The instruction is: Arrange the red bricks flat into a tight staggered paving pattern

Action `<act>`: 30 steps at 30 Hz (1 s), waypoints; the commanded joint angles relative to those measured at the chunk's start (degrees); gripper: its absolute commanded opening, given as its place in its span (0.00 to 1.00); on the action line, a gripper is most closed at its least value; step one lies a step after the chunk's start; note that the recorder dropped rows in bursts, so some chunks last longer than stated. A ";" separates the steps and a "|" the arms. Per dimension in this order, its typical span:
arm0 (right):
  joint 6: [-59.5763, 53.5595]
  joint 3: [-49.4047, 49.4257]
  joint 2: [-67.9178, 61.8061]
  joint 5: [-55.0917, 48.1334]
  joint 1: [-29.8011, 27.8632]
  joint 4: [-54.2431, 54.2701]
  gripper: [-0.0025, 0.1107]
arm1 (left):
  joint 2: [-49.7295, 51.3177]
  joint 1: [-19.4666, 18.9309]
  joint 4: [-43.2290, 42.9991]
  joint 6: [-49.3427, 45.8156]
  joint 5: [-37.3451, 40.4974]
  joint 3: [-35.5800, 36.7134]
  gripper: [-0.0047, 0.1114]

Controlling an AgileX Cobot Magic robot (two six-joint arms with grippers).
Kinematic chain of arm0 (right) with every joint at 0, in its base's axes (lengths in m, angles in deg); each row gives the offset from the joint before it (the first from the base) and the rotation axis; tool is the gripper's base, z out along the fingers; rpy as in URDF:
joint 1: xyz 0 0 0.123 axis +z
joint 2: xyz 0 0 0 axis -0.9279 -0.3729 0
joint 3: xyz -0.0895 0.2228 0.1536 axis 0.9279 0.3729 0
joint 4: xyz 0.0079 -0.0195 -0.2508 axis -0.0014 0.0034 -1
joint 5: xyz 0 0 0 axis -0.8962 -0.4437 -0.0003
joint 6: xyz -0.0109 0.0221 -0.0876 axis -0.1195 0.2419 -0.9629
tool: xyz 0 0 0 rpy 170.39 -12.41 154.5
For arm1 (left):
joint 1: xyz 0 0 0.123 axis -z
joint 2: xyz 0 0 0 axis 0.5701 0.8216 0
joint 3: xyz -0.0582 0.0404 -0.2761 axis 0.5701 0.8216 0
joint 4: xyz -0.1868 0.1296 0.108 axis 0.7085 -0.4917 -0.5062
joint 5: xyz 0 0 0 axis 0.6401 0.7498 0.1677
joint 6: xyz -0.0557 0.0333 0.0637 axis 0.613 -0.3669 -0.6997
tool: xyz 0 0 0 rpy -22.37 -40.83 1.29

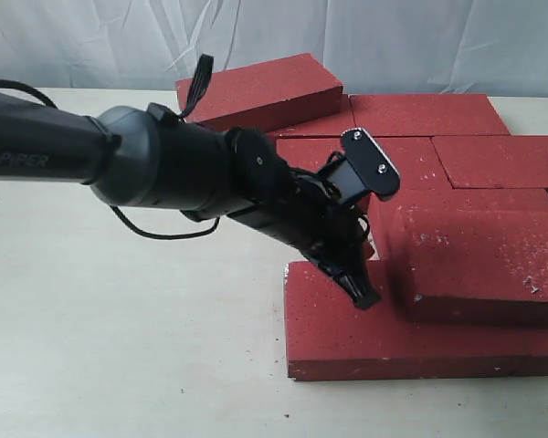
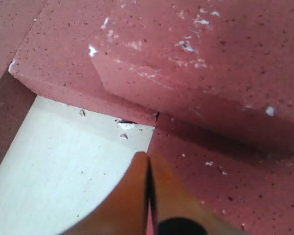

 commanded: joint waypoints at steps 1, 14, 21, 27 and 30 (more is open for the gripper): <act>-5.22 2.98 0.00 3.95 0.13 4.27 0.02 | 1.12 1.25 0.60 -0.16 -0.90 -1.31 0.04; -10.86 5.46 0.00 3.46 7.94 6.35 0.02 | 1.69 4.19 0.73 -0.16 -6.99 -1.31 0.04; -10.66 5.46 0.57 2.15 11.34 6.48 0.02 | 1.69 4.19 1.78 -0.16 -7.87 -1.31 0.04; -9.92 5.01 3.96 1.85 15.05 7.44 0.02 | 1.33 4.19 1.14 -0.16 -7.62 -1.31 0.04; -9.01 4.33 5.86 1.20 17.06 8.36 0.02 | 0.02 3.91 -0.04 -0.16 -5.81 -1.31 0.04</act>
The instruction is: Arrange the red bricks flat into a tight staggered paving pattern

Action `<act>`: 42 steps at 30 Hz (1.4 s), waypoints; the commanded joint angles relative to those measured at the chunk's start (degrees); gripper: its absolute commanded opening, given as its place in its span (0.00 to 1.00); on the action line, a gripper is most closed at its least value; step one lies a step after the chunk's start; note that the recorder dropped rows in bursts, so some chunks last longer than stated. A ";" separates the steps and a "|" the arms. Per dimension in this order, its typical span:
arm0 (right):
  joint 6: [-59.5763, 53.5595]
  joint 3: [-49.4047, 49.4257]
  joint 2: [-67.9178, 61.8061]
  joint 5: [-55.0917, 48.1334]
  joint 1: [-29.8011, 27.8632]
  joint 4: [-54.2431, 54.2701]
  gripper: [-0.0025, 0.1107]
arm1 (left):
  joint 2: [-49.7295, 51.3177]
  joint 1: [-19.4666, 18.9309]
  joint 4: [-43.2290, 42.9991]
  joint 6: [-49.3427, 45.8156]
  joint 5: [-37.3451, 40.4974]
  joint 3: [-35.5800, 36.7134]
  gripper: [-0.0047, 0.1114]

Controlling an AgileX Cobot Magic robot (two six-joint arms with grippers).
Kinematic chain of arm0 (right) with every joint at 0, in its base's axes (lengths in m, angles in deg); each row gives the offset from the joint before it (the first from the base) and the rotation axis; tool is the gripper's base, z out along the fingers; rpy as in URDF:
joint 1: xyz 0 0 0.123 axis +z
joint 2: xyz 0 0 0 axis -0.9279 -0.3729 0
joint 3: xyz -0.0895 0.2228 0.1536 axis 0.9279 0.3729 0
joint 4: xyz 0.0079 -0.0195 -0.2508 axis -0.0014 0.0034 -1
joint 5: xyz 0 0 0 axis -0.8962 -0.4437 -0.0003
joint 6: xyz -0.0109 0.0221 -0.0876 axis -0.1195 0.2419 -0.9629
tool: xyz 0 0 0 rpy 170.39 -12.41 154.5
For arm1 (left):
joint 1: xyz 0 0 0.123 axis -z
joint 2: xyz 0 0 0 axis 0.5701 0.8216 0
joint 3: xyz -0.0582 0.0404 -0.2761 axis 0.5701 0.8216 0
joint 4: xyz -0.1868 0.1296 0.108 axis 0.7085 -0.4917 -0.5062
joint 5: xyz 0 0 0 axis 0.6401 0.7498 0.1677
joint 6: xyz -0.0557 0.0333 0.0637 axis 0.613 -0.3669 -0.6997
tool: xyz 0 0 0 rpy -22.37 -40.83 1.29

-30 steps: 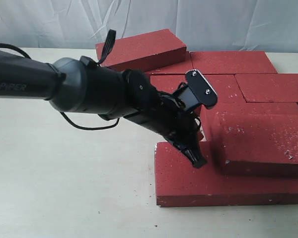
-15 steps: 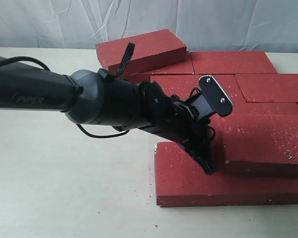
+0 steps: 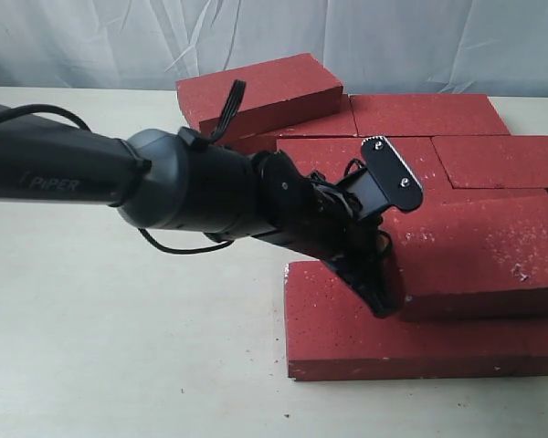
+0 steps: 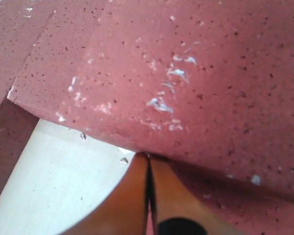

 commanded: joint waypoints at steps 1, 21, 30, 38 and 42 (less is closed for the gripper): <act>1.09 -1.08 2.82 -3.81 4.04 4.50 0.01 | -1.90 -0.01 -0.02 0.10 1.25 -0.49 0.04; 3.56 -4.87 3.14 -6.55 15.28 10.30 0.01 | -14.51 -15.79 -1.30 3.53 17.94 -0.26 0.04; 5.86 -9.00 3.14 -7.55 23.57 10.60 0.01 | -19.65 -21.36 -2.48 5.09 19.43 4.95 0.04; 5.86 -13.34 0.06 -6.35 31.17 13.45 0.01 | -23.13 -27.22 -2.73 6.06 17.67 11.56 0.04; 5.86 -16.05 -3.22 -4.72 34.76 15.27 0.01 | -24.36 -30.69 -2.90 6.06 17.74 13.86 0.04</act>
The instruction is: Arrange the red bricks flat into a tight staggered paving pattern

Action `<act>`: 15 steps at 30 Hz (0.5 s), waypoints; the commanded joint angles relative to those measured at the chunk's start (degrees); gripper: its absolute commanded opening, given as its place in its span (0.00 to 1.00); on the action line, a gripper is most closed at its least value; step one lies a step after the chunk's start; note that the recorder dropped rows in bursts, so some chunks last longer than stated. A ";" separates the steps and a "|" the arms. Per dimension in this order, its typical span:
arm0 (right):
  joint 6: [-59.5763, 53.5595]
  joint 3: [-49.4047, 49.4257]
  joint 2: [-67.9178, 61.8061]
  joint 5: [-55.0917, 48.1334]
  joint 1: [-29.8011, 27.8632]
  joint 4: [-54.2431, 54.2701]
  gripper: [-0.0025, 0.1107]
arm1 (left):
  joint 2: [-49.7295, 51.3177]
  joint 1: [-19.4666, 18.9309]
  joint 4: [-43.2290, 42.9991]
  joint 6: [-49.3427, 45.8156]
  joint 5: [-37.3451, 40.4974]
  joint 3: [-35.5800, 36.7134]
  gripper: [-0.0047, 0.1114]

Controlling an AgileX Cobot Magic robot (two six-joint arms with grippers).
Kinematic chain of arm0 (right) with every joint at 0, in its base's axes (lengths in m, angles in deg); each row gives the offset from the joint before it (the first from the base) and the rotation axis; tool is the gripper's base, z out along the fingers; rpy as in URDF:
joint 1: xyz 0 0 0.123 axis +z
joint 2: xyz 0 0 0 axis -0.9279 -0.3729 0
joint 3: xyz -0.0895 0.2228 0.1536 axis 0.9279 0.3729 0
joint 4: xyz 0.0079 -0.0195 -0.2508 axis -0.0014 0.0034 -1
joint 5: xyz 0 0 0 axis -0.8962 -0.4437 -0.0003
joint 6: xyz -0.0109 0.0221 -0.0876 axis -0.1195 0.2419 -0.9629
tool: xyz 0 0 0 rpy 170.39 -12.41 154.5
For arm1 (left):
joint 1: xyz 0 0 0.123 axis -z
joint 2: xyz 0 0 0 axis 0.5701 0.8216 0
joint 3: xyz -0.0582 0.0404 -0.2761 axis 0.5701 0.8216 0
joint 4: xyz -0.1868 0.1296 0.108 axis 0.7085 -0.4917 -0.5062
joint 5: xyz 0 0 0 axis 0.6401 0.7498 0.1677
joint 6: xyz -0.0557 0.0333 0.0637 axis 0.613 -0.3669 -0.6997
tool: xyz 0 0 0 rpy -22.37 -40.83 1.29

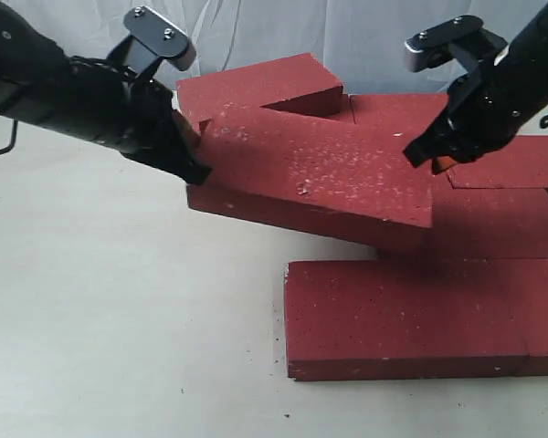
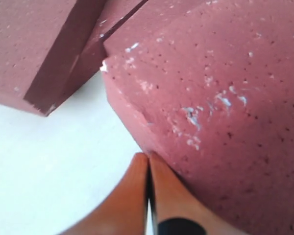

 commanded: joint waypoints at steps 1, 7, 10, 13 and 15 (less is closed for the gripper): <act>-0.20 -3.64 -3.74 3.08 5.94 11.07 0.01 | -1.86 -2.28 3.44 0.33 2.58 2.05 0.04; -0.20 -7.83 -9.08 4.31 11.05 12.07 0.01 | -2.24 -8.78 3.04 0.33 2.72 5.54 0.04; -0.20 -10.12 -11.48 5.19 13.01 12.07 0.01 | -2.48 -11.47 2.89 0.33 2.49 7.27 0.04; -0.20 -12.33 -13.83 5.66 14.90 12.21 0.01 | -2.50 -14.35 2.62 0.33 2.35 8.42 0.04; -0.20 -13.70 -15.40 6.01 16.00 12.28 0.01 | -2.50 -16.36 2.62 0.33 2.35 9.17 0.04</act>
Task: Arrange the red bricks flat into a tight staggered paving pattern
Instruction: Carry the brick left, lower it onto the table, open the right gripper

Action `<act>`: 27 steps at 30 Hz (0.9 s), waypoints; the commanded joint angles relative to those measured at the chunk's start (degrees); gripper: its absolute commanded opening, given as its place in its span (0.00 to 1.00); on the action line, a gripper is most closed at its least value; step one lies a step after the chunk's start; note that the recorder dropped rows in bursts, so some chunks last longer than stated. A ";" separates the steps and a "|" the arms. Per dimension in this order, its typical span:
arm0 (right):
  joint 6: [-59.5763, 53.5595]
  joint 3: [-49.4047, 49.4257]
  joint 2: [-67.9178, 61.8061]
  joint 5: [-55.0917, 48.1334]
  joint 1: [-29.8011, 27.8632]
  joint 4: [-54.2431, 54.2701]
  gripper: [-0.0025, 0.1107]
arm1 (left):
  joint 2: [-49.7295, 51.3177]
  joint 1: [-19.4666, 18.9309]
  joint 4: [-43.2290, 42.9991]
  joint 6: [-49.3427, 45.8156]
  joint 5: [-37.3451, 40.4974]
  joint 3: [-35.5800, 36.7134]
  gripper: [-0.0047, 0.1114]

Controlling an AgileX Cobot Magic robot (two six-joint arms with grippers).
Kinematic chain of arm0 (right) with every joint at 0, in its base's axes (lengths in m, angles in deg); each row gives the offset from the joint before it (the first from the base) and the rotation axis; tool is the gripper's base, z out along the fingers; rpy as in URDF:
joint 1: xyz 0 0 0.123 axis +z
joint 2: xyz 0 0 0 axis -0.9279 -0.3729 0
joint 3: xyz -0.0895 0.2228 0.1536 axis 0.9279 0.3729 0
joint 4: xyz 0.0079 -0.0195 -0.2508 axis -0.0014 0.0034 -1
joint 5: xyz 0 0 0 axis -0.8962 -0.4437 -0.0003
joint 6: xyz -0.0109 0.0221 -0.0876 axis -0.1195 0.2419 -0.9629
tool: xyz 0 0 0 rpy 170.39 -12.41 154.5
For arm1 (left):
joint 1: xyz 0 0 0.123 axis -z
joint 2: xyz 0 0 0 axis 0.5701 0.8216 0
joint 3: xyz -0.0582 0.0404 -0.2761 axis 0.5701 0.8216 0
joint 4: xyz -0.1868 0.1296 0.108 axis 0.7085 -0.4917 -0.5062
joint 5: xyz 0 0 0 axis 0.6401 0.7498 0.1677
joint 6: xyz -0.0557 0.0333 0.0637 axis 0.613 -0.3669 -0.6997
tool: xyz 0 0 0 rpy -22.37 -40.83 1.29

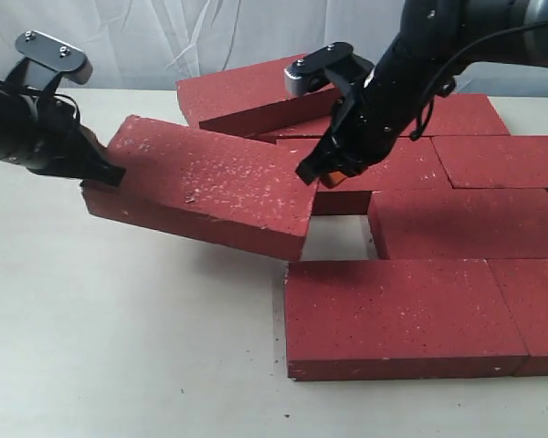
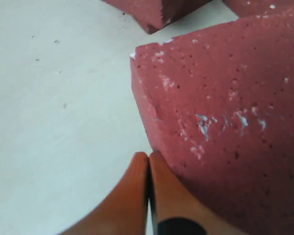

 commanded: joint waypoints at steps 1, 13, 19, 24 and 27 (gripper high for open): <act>-0.20 -4.25 -3.31 4.79 4.27 8.22 0.01 | -0.56 -2.81 2.74 0.11 4.75 1.67 0.04; -0.20 -11.09 -11.17 5.94 6.93 8.24 0.01 | -0.56 -9.68 1.18 0.11 0.13 5.85 0.04; -0.20 -11.23 -12.80 6.95 6.93 6.13 0.01 | 2.06 -9.66 -1.50 0.11 1.46 5.85 0.04; 0.18 -11.23 -13.91 7.66 6.93 2.46 0.01 | 6.88 -9.66 -1.67 0.11 -1.06 5.85 0.04; 1.40 -11.23 -14.88 9.12 6.93 0.73 0.01 | 7.41 -9.68 -1.67 0.11 -2.88 5.85 0.04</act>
